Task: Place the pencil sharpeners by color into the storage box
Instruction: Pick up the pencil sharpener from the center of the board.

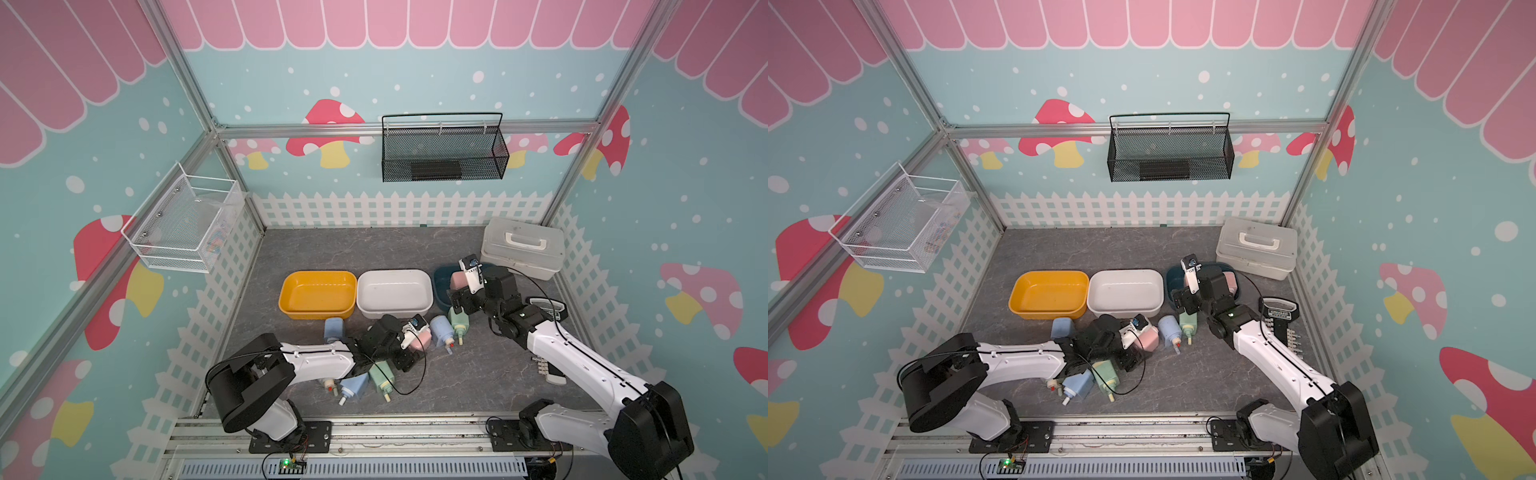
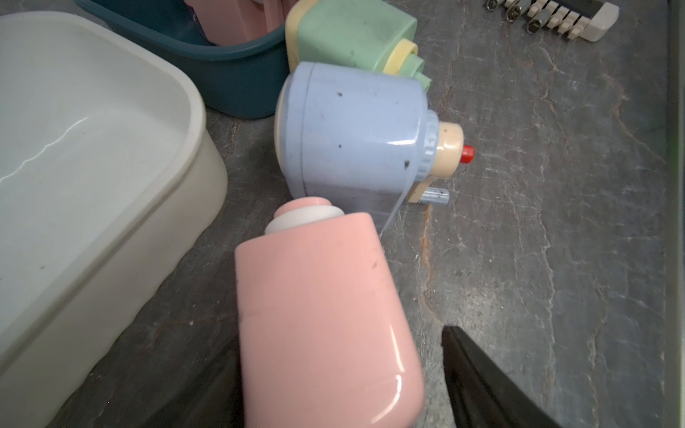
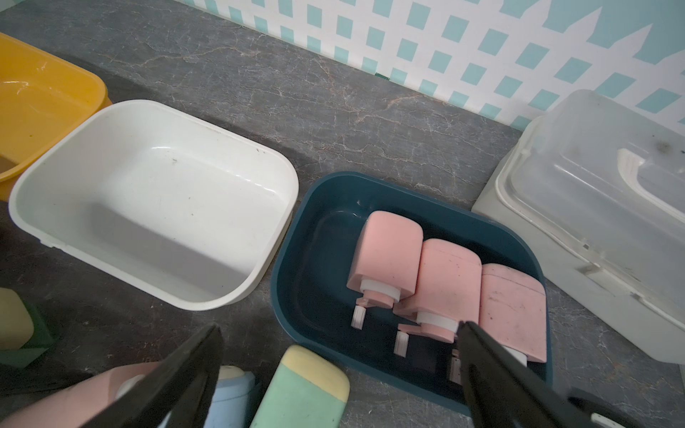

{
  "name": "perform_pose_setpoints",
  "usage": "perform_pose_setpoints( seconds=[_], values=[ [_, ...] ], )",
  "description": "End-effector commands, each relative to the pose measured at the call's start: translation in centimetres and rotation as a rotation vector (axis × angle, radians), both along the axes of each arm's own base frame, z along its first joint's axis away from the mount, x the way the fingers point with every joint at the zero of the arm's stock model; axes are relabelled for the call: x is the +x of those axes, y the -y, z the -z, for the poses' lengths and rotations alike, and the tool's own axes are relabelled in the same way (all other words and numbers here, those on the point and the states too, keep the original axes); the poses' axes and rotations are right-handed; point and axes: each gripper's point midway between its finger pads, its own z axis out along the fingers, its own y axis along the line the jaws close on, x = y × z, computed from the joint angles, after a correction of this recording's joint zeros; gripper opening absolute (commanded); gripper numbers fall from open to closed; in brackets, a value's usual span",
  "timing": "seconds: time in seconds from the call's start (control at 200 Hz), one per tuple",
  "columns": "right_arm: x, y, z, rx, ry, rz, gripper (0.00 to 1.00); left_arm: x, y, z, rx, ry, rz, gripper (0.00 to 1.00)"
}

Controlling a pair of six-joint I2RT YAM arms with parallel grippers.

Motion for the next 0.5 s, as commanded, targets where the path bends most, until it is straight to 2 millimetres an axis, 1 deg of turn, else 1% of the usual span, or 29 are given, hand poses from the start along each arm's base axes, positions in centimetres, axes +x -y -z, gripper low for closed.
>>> perform_pose_setpoints(
  seconds=[0.0, 0.05, 0.145, 0.22, 0.34, 0.42, 0.47, 0.495],
  values=[
    [-0.5, 0.2, 0.6, -0.01, -0.018, -0.008, 0.99, 0.6, 1.1, -1.0, -0.035, 0.031, 0.002, 0.72],
    [-0.5, 0.0, 0.7, -0.01, -0.02, -0.018, 0.98, 0.7, 1.1, -1.1, -0.04, 0.033, -0.002, 0.65],
    [-0.6, -0.5, 0.6, -0.004, -0.024, -0.05, 0.98, 0.7, 1.2, -1.2, -0.036, 0.028, -0.002, 0.49],
    [-0.9, -1.3, 0.5, 0.006, -0.028, -0.1, 0.98, 0.8, 1.2, -1.3, -0.041, 0.029, 0.001, 0.36],
    [-1.4, -2.8, 0.4, 0.02, -0.031, -0.202, 0.99, 1.0, 0.9, -1.9, -0.06, 0.027, 0.003, 0.22],
    [-2.2, -3.9, 0.4, 0.031, -0.038, -0.294, 0.99, 1.0, 0.6, -2.2, -0.057, 0.016, 0.022, 0.13],
    [-2.8, -4.8, 0.3, 0.046, -0.029, -0.36, 0.99, 0.5, 0.6, -2.4, -0.058, -0.004, 0.071, 0.08],
    [-3.2, -5.3, 0.2, 0.057, -0.019, -0.401, 0.99, 0.1, 0.6, -2.5, -0.059, -0.014, 0.102, 0.05]
  ],
)
